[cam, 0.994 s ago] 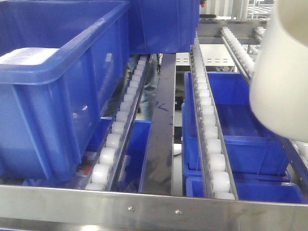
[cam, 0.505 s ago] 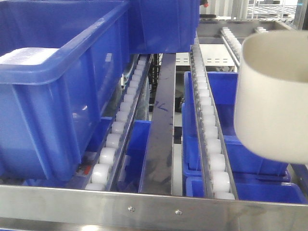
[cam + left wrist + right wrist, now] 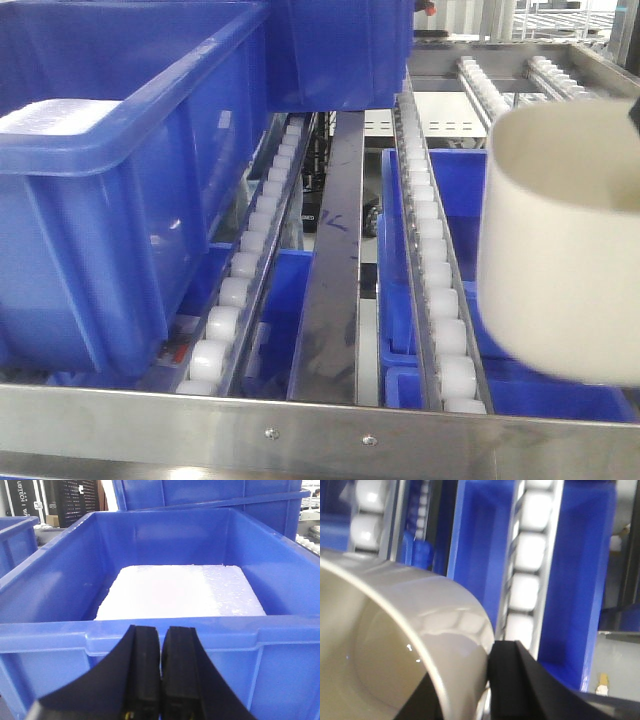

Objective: Move white bin to right shelf second layer
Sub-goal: 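Lower the white bin onto the second-layer rollers with the right gripper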

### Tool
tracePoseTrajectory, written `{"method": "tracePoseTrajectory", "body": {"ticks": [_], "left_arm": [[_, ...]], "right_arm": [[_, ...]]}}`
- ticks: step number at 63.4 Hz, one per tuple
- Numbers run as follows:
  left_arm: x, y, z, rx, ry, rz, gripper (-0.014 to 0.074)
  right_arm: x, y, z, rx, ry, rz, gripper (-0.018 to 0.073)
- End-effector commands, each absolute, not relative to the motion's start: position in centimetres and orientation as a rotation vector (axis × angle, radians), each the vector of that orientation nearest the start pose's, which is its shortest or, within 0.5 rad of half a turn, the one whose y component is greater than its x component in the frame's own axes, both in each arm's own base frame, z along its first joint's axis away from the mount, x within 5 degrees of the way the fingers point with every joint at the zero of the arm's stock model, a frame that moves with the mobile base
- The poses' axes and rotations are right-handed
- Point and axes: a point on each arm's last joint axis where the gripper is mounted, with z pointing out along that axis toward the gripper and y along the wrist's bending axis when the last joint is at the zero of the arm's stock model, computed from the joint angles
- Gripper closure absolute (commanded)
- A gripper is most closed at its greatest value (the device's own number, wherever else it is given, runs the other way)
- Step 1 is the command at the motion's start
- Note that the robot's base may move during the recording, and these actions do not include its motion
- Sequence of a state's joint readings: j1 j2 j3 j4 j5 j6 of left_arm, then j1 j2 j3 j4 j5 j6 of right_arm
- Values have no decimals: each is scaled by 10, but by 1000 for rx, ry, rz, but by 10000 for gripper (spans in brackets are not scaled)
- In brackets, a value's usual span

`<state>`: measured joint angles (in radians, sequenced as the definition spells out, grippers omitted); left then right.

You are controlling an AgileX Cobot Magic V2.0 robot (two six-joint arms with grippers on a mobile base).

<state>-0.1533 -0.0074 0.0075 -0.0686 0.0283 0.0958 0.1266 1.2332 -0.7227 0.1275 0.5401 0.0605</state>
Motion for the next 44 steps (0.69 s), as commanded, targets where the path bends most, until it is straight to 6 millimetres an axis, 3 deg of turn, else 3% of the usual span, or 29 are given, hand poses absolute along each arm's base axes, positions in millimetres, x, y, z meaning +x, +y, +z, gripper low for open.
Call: {"method": "tracePoseTrajectory", "body": {"ticks": [1, 17, 35, 44], "left_arm": [[55, -8, 206, 121, 1439, -111, 512], [55, -8, 206, 121, 1439, -111, 512], [55, -8, 206, 121, 1439, -111, 512], [55, -8, 206, 121, 1439, -111, 512]], "right_arm": [[230, 36, 264, 27, 2406, 216, 503], [205, 32, 275, 27, 2298, 224, 503], [175, 27, 270, 31, 2221, 228, 503], [172, 26, 268, 35, 2177, 227, 503]]}}
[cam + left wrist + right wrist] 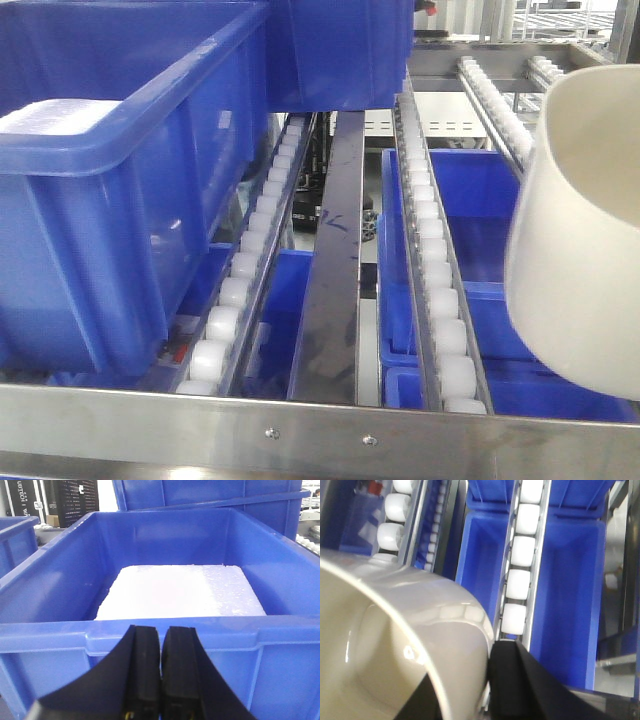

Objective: Move white bin to right shelf second layer
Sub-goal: 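Lower the white bin onto the second-layer rollers with the right gripper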

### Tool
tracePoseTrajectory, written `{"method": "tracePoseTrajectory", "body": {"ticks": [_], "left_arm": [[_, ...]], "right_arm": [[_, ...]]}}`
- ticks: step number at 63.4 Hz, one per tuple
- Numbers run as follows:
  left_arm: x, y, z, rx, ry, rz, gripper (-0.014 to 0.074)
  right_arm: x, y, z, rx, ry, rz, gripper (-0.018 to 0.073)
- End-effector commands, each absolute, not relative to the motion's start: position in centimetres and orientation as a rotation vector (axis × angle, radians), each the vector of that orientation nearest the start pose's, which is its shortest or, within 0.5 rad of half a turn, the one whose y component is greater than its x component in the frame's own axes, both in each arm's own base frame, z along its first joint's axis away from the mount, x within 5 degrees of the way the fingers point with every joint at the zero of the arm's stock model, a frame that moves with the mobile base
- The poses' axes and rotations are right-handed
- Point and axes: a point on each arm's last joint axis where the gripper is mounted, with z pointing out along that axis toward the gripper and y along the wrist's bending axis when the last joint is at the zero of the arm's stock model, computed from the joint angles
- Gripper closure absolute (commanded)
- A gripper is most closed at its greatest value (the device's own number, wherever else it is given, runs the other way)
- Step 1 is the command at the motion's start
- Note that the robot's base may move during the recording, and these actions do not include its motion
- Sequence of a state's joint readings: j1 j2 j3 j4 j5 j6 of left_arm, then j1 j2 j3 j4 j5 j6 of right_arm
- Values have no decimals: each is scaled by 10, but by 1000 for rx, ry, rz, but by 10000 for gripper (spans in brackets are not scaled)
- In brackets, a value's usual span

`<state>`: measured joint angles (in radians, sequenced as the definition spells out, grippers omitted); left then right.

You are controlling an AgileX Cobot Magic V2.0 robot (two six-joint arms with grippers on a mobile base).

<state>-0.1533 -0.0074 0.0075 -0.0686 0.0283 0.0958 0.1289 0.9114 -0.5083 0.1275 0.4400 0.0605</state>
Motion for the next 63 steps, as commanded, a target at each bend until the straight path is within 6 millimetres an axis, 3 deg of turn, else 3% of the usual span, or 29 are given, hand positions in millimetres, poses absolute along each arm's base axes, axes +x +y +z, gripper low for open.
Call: {"method": "tracePoseTrajectory", "body": {"ticks": [1, 27, 63], "left_arm": [[55, -8, 206, 121, 1439, -111, 512], [55, -8, 206, 121, 1439, -111, 512], [55, -8, 206, 121, 1439, -111, 512]], "right_arm": [[172, 26, 268, 36, 2175, 227, 503], [178, 27, 272, 74, 2115, 255, 503], [204, 30, 239, 90, 2262, 231, 503]]}}
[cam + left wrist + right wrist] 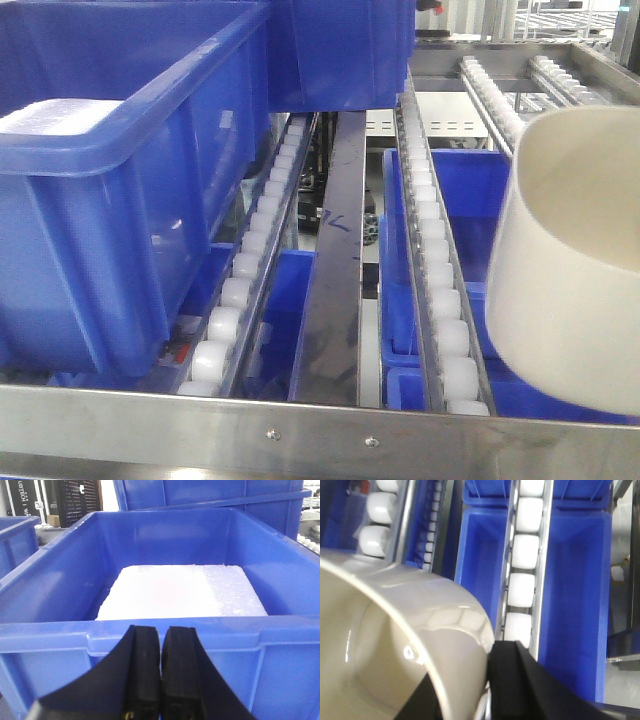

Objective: Move white bin to right shelf second layer
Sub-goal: 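Lower the white bin onto the second-layer rollers with the right gripper, then open the right gripper to release the bin rim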

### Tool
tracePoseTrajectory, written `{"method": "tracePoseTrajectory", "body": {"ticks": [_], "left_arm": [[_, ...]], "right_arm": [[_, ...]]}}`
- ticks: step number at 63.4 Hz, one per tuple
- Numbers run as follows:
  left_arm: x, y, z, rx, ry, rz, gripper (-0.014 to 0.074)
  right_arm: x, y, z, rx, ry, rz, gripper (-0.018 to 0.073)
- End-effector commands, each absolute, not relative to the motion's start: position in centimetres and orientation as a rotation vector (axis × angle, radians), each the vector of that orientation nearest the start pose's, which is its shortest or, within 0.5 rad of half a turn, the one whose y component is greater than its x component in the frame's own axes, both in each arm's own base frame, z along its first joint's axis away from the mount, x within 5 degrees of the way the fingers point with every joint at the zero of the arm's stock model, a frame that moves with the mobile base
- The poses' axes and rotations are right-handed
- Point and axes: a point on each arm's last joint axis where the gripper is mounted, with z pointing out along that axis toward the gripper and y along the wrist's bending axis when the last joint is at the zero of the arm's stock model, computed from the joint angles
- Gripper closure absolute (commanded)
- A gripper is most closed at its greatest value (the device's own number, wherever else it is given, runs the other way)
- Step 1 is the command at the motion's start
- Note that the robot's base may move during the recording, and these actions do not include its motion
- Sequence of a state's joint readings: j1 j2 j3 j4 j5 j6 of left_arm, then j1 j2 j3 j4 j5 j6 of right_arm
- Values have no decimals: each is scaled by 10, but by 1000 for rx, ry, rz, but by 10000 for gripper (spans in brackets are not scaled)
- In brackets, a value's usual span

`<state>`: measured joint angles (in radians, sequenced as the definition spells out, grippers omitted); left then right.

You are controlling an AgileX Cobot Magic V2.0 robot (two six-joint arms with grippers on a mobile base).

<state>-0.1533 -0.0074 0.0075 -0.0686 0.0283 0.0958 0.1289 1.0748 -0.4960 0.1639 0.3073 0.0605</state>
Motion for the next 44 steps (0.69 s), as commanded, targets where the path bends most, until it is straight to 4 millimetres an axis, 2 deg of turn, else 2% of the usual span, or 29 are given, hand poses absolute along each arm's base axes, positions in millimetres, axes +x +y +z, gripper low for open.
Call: {"method": "tracePoseTrajectory", "body": {"ticks": [1, 28, 44], "left_arm": [[55, -8, 206, 121, 1439, -111, 512], [55, -8, 206, 121, 1439, -111, 512], [55, -8, 206, 121, 1439, -111, 512]], "right_arm": [[204, 30, 238, 90, 2263, 231, 503], [216, 31, 218, 98, 2344, 215, 503], [218, 31, 215, 100, 2354, 212, 503]]}}
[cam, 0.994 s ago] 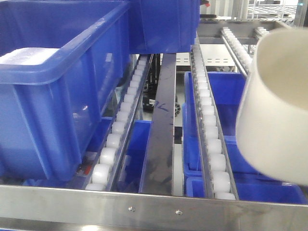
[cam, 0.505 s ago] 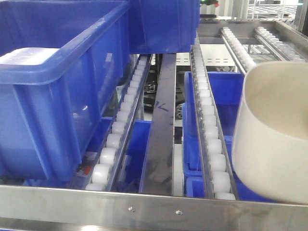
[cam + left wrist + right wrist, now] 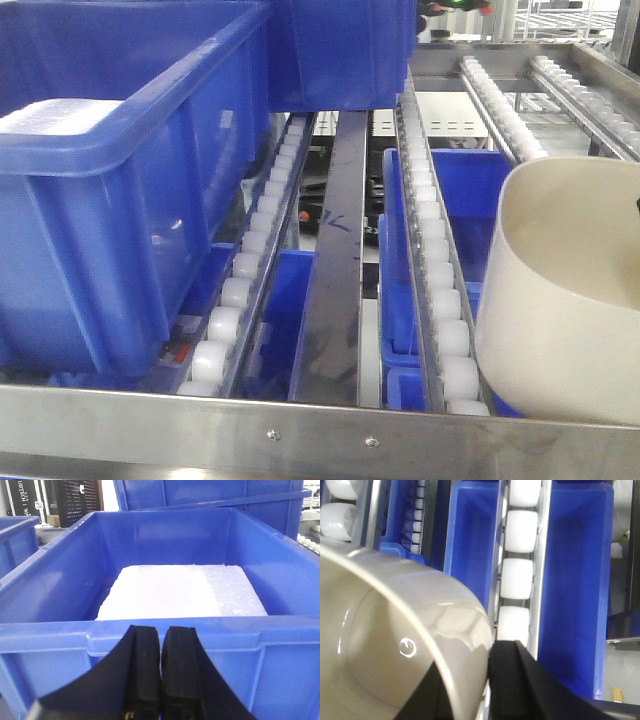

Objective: Move white bin to right shelf second layer
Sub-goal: 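Open the right gripper to release the bin rim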

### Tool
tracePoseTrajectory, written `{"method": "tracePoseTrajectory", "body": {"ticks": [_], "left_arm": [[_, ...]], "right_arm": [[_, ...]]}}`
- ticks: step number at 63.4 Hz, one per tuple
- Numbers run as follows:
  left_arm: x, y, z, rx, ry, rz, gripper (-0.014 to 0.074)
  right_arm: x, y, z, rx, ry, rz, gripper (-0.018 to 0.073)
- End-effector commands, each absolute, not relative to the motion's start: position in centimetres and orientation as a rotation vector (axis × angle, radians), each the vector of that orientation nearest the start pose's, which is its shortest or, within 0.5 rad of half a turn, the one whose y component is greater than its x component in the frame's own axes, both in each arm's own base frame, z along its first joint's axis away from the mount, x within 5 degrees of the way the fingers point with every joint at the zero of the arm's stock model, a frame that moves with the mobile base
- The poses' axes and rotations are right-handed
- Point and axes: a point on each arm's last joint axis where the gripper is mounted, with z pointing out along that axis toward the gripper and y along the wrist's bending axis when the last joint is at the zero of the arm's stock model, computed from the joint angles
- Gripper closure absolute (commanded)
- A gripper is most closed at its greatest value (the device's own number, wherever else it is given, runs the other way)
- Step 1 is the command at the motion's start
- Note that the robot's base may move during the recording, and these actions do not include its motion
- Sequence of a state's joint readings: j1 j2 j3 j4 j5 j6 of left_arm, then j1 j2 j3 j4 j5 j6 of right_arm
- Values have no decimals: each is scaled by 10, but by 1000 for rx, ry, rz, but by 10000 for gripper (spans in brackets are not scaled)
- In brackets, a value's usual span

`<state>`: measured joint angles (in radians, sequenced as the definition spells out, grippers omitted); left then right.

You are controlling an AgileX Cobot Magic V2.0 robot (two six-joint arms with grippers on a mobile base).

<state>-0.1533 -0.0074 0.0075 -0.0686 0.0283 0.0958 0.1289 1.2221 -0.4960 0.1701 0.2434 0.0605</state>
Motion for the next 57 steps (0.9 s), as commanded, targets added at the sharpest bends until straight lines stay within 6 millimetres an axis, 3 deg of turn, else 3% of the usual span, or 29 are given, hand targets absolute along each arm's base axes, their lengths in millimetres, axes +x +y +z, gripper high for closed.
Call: {"method": "tracePoseTrajectory", "body": {"ticks": [1, 57], "left_arm": [[55, -8, 206, 121, 1439, -111, 512], [55, -8, 206, 121, 1439, -111, 512]], "right_arm": [[218, 31, 215, 100, 2352, 212, 503], [220, 31, 217, 99, 2329, 211, 496]]}}
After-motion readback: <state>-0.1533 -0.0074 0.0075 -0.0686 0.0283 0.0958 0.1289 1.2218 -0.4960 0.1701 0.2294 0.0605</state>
